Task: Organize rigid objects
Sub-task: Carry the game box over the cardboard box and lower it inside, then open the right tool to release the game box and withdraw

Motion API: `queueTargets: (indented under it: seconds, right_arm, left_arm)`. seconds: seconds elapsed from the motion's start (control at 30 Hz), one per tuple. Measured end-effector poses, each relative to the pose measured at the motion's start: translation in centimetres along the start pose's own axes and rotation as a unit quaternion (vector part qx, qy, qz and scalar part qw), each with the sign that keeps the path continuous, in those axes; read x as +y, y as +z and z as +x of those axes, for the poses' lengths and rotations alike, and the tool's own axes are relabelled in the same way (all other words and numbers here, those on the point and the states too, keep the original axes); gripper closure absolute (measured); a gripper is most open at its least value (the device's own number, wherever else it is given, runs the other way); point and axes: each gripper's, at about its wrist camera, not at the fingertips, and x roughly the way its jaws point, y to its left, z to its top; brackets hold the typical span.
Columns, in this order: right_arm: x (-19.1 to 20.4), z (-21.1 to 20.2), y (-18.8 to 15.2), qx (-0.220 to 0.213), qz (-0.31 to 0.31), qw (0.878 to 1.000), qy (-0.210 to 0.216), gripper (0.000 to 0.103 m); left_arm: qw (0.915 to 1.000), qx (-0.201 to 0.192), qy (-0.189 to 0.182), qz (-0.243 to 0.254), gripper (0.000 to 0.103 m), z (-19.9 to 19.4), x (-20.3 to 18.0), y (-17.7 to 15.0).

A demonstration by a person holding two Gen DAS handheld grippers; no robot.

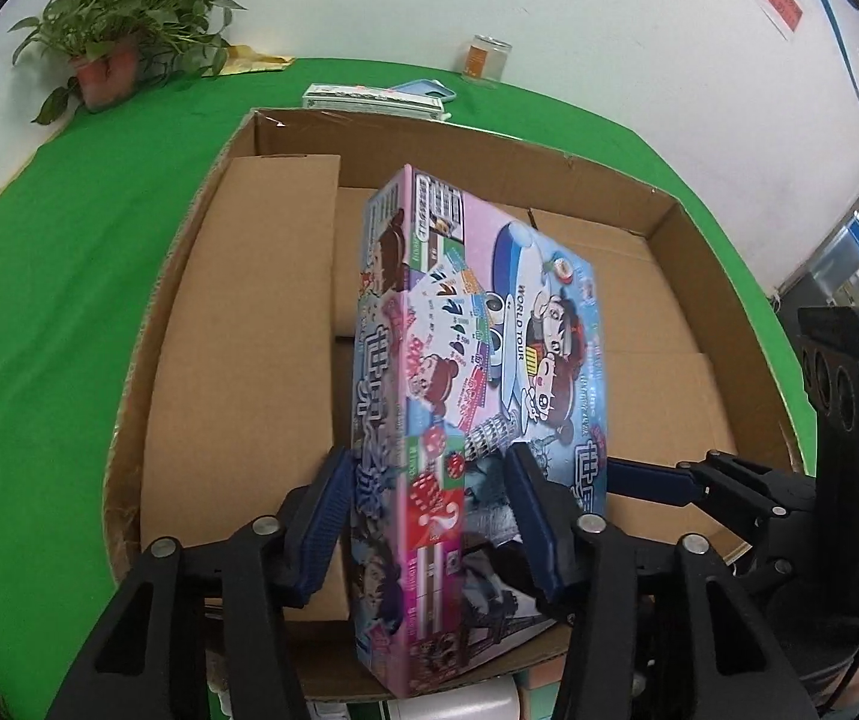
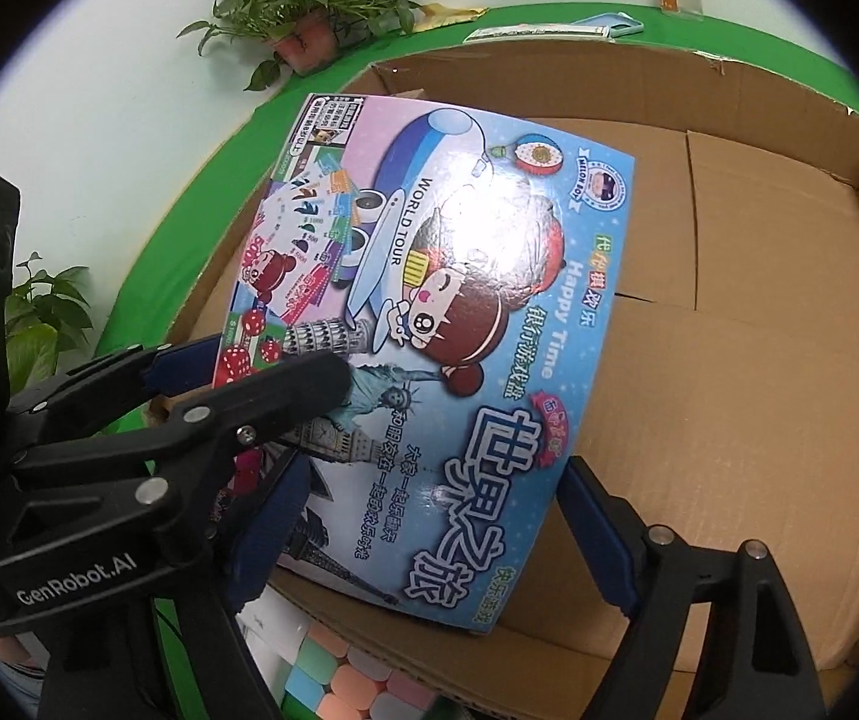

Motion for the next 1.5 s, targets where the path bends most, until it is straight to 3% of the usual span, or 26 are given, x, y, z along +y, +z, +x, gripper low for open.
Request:
queueTargets:
  seconds: [0.1, 0.13, 0.33, 0.5, 0.53, 0.57, 0.6, 0.63, 0.67, 0.73, 0.83, 0.87, 0.9, 0.93, 0.97, 1.03, 1.07, 1.1, 1.13, 1.17, 1.2, 1.27, 1.5]
  right_arm:
    - [-0.7, -0.4, 0.4, -0.002, 0.005, 1.000, -0.007, 0.021]
    - [-0.9, 0.1, 0.4, 0.013, 0.010, 1.000, -0.005, 0.028]
    - [-1.1, 1.8, 0.5, 0.038, 0.021, 0.999, -0.007, 0.031]
    - [-1.4, 0.0, -0.2, 0.006, 0.014, 1.000, -0.004, 0.031]
    - [-1.5, -1.3, -0.6, -0.019, -0.002, 0.999, -0.028, 0.026]
    - [-1.3, -2.4, -1.2, -0.041, -0.013, 0.998, -0.051, 0.021]
    - [-1.1, -3.9, -2.0, -0.073, -0.019, 0.995, -0.069, 0.016]
    - [-1.0, -5.2, -2.6, -0.095, -0.025, 0.992, -0.080, 0.015]
    - [-1.0, -6.2, -3.2, -0.111, -0.032, 0.989, -0.096, 0.015]
    - [-1.2, -8.3, -5.0, -0.143, -0.040, 0.978, -0.146, 0.000]
    - [-1.9, -9.9, -6.9, -0.151, -0.029, 0.976, -0.156, 0.000]
    - [-2.1, -10.5, -7.7, -0.153, -0.022, 0.977, -0.149, 0.000]
    - [-2.2, -11.1, -8.5, -0.163, -0.017, 0.976, -0.145, 0.000]
    - [-1.9, -11.5, -8.9, -0.171, -0.014, 0.975, -0.143, 0.005]
    - [-1.9, -12.1, -9.8, -0.184, -0.011, 0.973, -0.141, 0.013]
    - [-1.5, -12.9, -11.2, -0.196, -0.004, 0.969, -0.150, 0.057]
    - [-1.2, -13.1, -11.6, -0.202, -0.002, 0.967, -0.154, 0.058]
    - [-0.8, -13.7, -12.5, -0.218, -0.001, 0.964, -0.154, 0.058]
    - [-0.6, -14.0, -12.9, -0.226, -0.001, 0.962, -0.152, 0.045]
    - [-0.3, -14.4, -13.5, -0.233, -0.005, 0.961, -0.151, 0.028]
    - [-0.1, -14.8, -14.2, -0.242, -0.008, 0.959, -0.150, 0.000]
    - [0.2, -15.4, -15.4, -0.259, -0.010, 0.955, -0.145, 0.001]
    - [-0.1, -14.7, -19.4, -0.252, -0.007, 0.960, -0.119, 0.001]
  left_arm:
    - [0.9999, -0.011, 0.004, -0.007, 0.066, -1.1, 0.4, -0.6]
    - [0.9999, -0.016, 0.006, -0.001, 0.069, -1.5, 0.4, -0.8]
    - [0.9993, -0.031, 0.018, 0.008, 0.069, -3.3, 0.4, -2.4]
    - [0.9972, -0.071, 0.012, 0.020, 0.069, -5.7, 0.1, -3.9]
    - [0.9962, -0.083, 0.016, 0.021, 0.061, -6.3, -0.1, -4.4]
    - [0.9945, -0.100, 0.022, 0.022, 0.040, -7.2, -0.2, -4.8]
    - [0.9914, -0.124, 0.034, 0.023, 0.025, -8.2, -0.4, -5.2]
    - [0.9874, -0.150, 0.045, 0.024, 0.000, -9.1, -0.6, -5.7]
    - [0.9802, -0.187, 0.058, 0.026, 0.000, -10.3, -0.8, -6.5]
    - [0.9693, -0.232, 0.074, 0.033, 0.000, -11.9, -1.3, -7.8]
    - [0.9690, -0.232, 0.075, 0.040, 0.001, -13.0, -2.3, -9.1]
    - [0.9694, -0.232, 0.071, 0.038, 0.005, -13.3, -2.5, -9.5]
    - [0.9693, -0.233, 0.070, 0.036, 0.018, -13.7, -2.8, -10.0]
    - [0.9698, -0.231, 0.067, 0.039, 0.077, -13.9, -3.1, -10.3]
    - [0.9742, -0.212, 0.059, 0.050, 0.099, -13.8, -3.6, -10.5]
    - [0.9784, -0.195, 0.048, 0.050, 0.100, -14.1, -4.4, -11.1]
    - [0.9769, -0.205, 0.045, 0.043, 0.094, -14.5, -4.6, -11.6]
    - [0.9755, -0.213, 0.043, 0.034, 0.082, -14.8, -4.7, -12.1]
    - [0.9765, -0.210, 0.044, 0.025, 0.029, -15.0, -4.9, -12.6]
    - [0.9776, -0.204, 0.047, 0.018, 0.005, -15.3, -5.0, -12.9]
    - [0.9752, -0.218, 0.038, 0.015, 0.003, -15.6, -5.2, -13.6]
    - [0.9725, -0.229, 0.035, 0.021, 0.000, -15.9, -5.7, -14.5]
    - [0.9784, -0.200, 0.046, 0.027, 0.000, -15.5, -7.1, -18.5]
